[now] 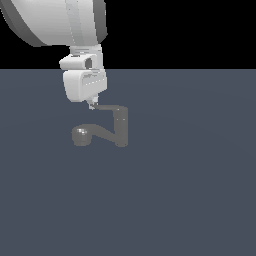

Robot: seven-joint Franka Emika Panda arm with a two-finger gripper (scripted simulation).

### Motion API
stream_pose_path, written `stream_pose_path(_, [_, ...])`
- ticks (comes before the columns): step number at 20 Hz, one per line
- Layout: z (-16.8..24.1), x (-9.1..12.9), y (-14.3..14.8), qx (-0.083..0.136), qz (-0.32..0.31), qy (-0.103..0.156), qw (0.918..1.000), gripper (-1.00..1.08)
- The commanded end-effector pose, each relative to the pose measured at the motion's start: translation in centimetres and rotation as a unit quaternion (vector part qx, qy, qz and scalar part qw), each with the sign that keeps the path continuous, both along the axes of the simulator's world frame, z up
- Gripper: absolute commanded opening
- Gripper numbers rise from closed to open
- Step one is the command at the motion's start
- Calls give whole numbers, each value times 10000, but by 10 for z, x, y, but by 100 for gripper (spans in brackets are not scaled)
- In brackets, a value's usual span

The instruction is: Turn on the faucet by rotating a designated handle.

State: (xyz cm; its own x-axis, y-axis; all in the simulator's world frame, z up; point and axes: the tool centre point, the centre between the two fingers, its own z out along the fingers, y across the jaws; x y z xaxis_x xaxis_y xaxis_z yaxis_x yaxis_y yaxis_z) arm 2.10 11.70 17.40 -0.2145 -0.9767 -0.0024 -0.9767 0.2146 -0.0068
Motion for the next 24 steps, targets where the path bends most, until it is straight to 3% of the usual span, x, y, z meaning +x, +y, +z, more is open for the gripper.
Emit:
stream_pose_path(1, [-1,-8,-8,-13,-40,25,10000,-100])
stream_pose_path(16, [-1,-50,-20,-5,-19,35,10000,-100])
stream_pose_path(18, [1,-47,-15,4,11,9,10000,-100])
stream_pose_path(24, [0,-59,-43,2,1,19,10000,-100])
